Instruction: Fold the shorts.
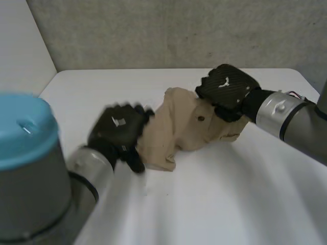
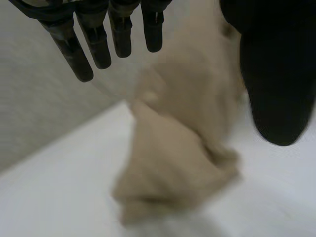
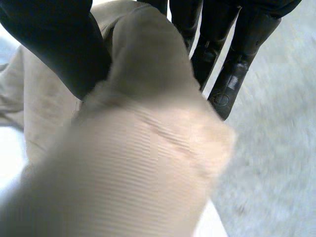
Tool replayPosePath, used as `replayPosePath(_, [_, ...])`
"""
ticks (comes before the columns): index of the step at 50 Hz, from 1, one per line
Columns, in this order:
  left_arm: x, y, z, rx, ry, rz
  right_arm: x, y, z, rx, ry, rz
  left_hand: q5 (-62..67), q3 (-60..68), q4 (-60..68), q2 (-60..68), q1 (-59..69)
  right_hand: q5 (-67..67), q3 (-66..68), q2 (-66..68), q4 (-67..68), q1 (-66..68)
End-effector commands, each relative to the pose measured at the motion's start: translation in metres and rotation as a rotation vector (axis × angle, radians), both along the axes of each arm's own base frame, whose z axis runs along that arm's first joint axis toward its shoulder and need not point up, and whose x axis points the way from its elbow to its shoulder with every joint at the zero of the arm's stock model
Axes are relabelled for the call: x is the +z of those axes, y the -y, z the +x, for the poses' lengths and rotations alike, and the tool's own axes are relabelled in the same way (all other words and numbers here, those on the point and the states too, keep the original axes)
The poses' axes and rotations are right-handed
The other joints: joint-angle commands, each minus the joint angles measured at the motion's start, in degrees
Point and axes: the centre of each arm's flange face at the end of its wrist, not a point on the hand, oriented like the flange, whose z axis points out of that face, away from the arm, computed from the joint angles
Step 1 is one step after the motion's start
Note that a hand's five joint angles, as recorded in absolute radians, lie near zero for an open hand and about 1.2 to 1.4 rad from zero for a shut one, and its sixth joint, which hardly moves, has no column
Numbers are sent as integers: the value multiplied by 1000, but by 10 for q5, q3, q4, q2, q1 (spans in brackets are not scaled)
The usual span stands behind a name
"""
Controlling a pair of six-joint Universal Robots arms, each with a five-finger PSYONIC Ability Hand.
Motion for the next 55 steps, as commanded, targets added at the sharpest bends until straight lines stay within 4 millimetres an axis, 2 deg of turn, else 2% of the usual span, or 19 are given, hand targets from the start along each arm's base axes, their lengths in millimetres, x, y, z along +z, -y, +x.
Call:
replayPosePath(1, [42,82,-4,121,-201,-245,17,-59,7,137,-133,-218,-15,-21,-18,-20,-9,147,120,127,109,261])
replayPosePath(5, [28,108,-30,27,-212,-252,20,-75,7,157,-133,-219,-20,-26,-23,-25,-14,147,120,127,109,261])
replayPosePath(11, [-9,124,-61,-167,-128,-238,22,-97,3,189,-127,-227,-22,-28,-25,-27,-16,147,120,127,109,261])
replayPosePath(18, [-49,127,-72,-263,19,-252,17,-101,0,188,-134,-212,0,-6,-3,-5,6,147,120,127,109,261])
replayPosePath(20, [-64,132,-73,-263,81,-261,17,-98,-2,174,-134,-208,146,139,143,140,151,147,120,127,109,261])
replayPosePath(21, [-65,133,-73,-259,91,-267,17,-97,-2,169,-134,-207,202,195,199,196,207,147,120,127,109,261])
replayPosePath(22, [-68,136,-72,-239,117,-275,17,-97,-2,167,-133,-207,355,349,352,350,361,147,120,127,109,261])
replayPosePath(25, [-67,142,-68,-170,146,-293,20,-94,-2,156,-127,-211,602,595,599,596,607,147,120,127,109,261])
replayPosePath(26, [-65,147,-63,-104,160,-302,21,-93,-2,150,-125,-207,654,647,651,648,660,147,120,127,109,261])
replayPosePath(28, [-59,150,-56,-34,167,-305,22,-88,-2,126,-110,-191,654,648,651,649,660,147,120,127,109,261])
replayPosePath(31, [-24,145,-45,66,146,-353,29,-81,-3,70,-83,-174,654,648,651,649,660,147,120,127,109,261])
replayPosePath(33, [-2,130,-34,90,131,-375,34,-71,-4,3,-48,-144,654,648,651,649,660,147,120,127,109,261])
replayPosePath(35, [6,122,-31,85,125,-382,40,-63,-3,-50,-4,-116,654,648,651,649,660,147,120,127,109,261])
replayPosePath(36, [21,109,-25,83,110,-401,44,-61,-3,-67,16,-107,654,648,651,649,660,147,120,127,109,261])
replayPosePath(38, [34,94,-20,78,92,-418,52,-57,-3,-99,60,-88,654,648,651,649,660,147,120,127,109,261])
replayPosePath(39, [48,79,-15,69,73,-442,56,-56,-4,-109,80,-80,654,648,651,649,660,147,120,127,109,261])
replayPosePath(43, [74,44,-5,44,41,-481,67,-54,-6,-132,127,-36,654,648,651,649,660,147,120,127,109,261])
replayPosePath(46, [96,26,10,56,25,-494,74,-54,-7,-139,136,0,654,648,651,649,660,147,120,127,109,261])
replayPosePath(55, [134,2,37,142,-26,-554,89,-65,-12,-143,102,68,654,648,651,649,660,147,120,127,109,261])
